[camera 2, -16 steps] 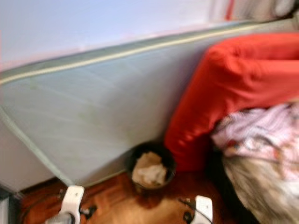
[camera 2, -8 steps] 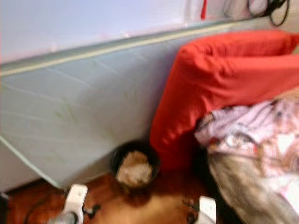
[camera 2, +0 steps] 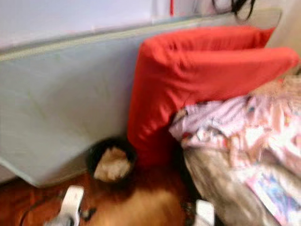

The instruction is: Clean up the room

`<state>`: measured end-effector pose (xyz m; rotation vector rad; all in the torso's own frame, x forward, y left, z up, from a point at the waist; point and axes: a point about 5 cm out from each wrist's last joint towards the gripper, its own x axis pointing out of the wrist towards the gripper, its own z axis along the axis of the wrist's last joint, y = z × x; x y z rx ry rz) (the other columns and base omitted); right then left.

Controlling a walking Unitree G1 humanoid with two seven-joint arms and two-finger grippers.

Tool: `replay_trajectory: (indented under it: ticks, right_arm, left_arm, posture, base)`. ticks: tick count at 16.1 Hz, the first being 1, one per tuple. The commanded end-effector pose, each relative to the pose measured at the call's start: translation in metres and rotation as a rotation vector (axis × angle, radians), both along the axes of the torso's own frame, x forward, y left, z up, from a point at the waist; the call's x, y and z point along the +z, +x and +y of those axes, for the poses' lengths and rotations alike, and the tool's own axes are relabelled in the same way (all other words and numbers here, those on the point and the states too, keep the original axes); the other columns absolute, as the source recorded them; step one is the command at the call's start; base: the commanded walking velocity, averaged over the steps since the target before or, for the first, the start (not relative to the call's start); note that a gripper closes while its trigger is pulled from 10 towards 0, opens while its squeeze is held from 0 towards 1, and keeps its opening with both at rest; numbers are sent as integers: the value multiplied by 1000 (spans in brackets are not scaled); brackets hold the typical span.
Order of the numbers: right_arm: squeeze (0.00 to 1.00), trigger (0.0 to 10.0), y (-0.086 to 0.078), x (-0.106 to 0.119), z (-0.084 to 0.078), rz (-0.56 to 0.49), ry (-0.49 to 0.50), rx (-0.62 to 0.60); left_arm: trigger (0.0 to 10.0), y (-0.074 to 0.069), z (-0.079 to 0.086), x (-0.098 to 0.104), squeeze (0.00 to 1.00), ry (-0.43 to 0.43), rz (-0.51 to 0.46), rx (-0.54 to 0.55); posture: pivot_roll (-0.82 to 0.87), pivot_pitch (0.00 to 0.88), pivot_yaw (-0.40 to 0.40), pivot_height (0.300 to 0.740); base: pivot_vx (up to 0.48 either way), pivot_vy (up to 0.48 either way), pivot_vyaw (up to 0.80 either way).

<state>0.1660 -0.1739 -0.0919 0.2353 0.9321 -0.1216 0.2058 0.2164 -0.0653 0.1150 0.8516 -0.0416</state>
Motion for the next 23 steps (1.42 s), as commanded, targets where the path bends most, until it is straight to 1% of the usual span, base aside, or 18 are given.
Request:
replay_trajectory:
  ticks: [1,4,6,9,20,21,23]
  right_arm:
    - [0,10000,-2,-1,-5,13,-19,2]
    - [0,10000,-2,-1,-5,13,-17,2]
    - [0,10000,-2,-1,-4,15,-16,1]
    - [0,10000,-2,-1,-4,16,-20,-3]
    - [0,10000,-1,-1,-2,10,-15,-7]
    - [0,10000,-1,0,-2,3,-12,-8]
    - [0,10000,0,0,-2,-1,-12,-12]
  left_arm:
    - [10000,1,-2,0,0,0,-1,-6]
    - [10000,1,-2,0,0,-2,-3,-6]
    - [10000,1,-3,0,0,-17,-3,16]
    - [10000,3,-7,1,0,-39,-19,5]
    - [10000,4,-8,1,0,-31,-20,-14]
    - [10000,4,-8,1,0,-25,-23,-20]
    - [10000,5,-9,1,0,-24,-25,-16]
  posture:
    - [51,68,-35,740]
    - [51,69,-34,740]
    - [51,69,-34,740]
    - [51,69,-34,740]
    - [53,69,-28,740]
    - [52,69,-27,740]
    - [54,70,-30,740]
  base:
    - [0,-330,-575]
    - [0,-330,-733]
    - [0,0,-712]
    - [0,0,-712]
    - [0,0,-709]
    - [0,0,0]
    - [0,-366,0]
